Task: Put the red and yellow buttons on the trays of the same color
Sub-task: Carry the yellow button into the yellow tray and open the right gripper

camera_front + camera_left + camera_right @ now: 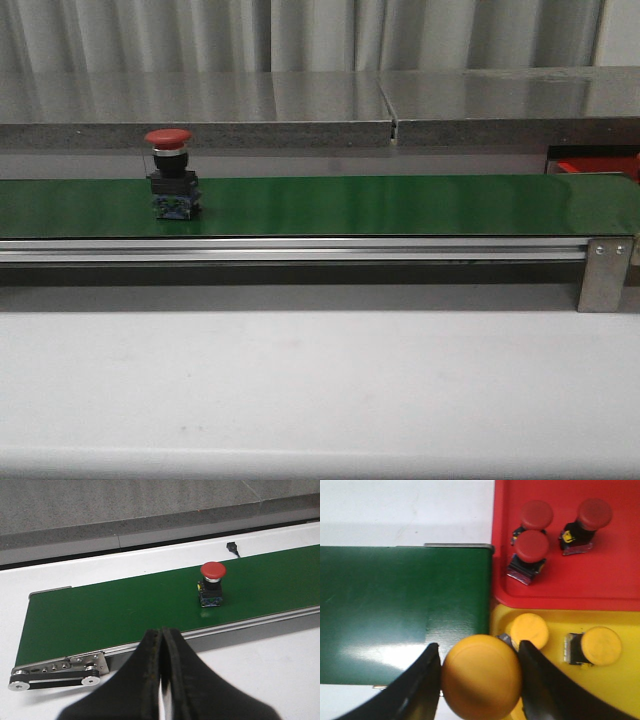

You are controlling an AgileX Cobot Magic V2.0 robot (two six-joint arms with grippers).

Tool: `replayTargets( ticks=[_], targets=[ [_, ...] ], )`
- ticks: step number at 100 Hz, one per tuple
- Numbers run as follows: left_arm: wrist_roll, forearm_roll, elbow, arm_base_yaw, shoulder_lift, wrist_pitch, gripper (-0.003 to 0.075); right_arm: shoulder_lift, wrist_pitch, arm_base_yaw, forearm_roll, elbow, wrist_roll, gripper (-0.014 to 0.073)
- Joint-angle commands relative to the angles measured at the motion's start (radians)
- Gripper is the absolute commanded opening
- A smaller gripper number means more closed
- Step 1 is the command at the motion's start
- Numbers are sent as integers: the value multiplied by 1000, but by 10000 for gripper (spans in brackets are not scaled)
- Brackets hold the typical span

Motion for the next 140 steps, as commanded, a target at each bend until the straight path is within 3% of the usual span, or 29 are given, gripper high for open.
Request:
replayTargets(
  ticks=[1,46,68,118,125,140],
  targets=[
    [-2,-28,-27,-7,2,-63,-20,-41,-69,-46,22,-11,2,139],
    [-2,-28,-27,-7,2,-63,-20,-37,-260,-266,115,155,2,139],
    [-2,-28,-27,-7,2,-63,-20,-15,-406,-286,198,266,2,139],
    [-2,-28,-27,-7,2,-63,-20,136,-431,-286,269,277,2,146],
    [-2,-28,-27,-7,2,-63,-20,139,-415,-286,269,277,2,205],
    [-2,-28,-27,-7,2,-63,-20,137,-416,-286,269,275,2,473]
  ],
)
